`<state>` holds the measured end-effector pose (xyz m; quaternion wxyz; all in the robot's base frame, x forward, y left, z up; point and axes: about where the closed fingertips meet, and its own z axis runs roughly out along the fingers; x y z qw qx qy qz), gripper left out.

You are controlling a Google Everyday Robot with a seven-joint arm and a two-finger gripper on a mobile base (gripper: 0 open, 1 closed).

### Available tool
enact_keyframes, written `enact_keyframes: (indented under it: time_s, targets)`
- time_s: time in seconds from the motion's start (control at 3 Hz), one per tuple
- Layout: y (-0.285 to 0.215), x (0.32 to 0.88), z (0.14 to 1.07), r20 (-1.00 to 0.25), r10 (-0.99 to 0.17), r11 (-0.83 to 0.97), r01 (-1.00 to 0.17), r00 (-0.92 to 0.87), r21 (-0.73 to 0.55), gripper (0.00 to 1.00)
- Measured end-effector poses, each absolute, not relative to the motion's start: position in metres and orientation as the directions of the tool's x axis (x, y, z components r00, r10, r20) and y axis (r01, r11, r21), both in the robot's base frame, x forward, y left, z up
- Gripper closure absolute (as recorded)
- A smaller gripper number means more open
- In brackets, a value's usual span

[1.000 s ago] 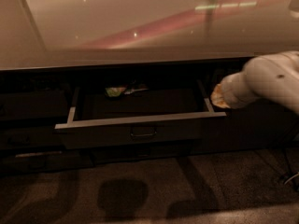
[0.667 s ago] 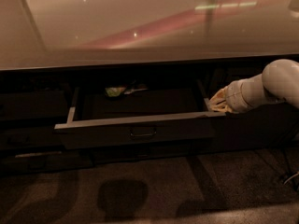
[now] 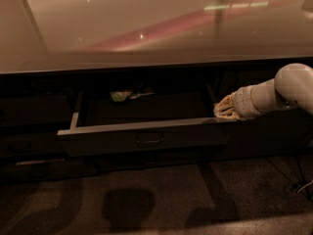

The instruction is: Open top drawer

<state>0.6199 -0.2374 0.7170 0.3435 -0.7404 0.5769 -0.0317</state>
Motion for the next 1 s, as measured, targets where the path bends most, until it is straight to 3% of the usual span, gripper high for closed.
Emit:
enact_keyframes:
  time_s: [1.0]
  targets:
    - [-0.134,0.665,0.7,-0.303,-0.845,-0.285,-0.85,0.442,-0.444,1.0]
